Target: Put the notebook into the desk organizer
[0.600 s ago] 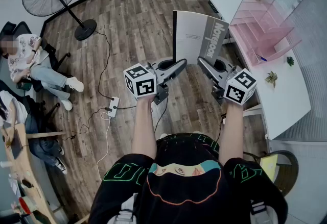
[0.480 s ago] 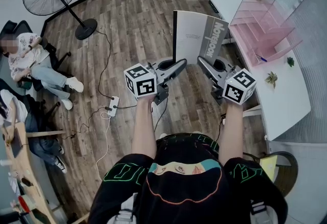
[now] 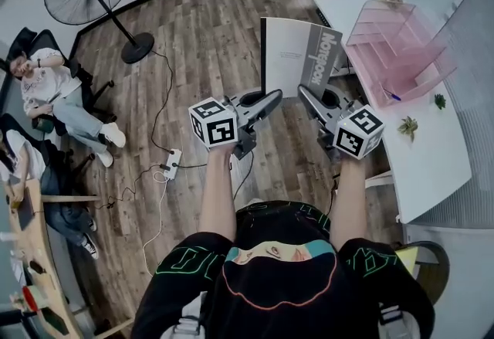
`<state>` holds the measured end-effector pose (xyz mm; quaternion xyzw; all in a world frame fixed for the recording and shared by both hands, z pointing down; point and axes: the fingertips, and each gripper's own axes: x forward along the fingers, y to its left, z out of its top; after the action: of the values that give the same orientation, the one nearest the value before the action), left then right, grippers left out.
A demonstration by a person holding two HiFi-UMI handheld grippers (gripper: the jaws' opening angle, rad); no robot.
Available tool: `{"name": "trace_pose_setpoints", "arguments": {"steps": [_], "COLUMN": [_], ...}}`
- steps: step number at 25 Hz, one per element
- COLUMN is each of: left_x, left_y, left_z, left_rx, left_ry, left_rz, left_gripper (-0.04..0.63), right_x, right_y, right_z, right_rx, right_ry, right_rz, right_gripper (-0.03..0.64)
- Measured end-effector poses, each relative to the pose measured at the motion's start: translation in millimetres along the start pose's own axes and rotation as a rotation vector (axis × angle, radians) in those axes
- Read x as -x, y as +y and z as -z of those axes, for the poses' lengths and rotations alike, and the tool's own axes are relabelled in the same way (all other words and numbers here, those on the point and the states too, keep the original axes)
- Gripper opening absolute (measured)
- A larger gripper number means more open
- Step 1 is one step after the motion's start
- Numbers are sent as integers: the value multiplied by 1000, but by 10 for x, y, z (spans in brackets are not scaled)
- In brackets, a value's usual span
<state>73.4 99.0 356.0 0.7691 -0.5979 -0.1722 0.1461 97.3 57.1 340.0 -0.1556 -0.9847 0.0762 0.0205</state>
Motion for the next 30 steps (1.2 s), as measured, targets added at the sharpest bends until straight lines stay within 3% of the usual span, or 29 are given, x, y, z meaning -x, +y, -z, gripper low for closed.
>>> {"name": "trace_pose_setpoints", "arguments": {"steps": [10, 15, 23, 30], "left_x": [-192, -324, -756, -967], "left_y": [-10, 203, 883, 1881], "left_z": [-40, -79, -198, -457], "left_rx": [-21, -25, 0, 49], "left_ry": [-14, 10, 30, 58], "left_rz": [-16, -6, 76, 69], "left_gripper": [5, 5, 5, 5], "right_x": [95, -8, -328, -1073], "right_y": [-169, -392, -1111, -1861], "right_z": [-80, -61, -27, 41], "right_rx": [-1, -7, -6, -71], "right_ry": [-30, -38, -41, -21], "right_rz": [-4, 15, 101, 147], "right_gripper": [18, 18, 18, 18]}}
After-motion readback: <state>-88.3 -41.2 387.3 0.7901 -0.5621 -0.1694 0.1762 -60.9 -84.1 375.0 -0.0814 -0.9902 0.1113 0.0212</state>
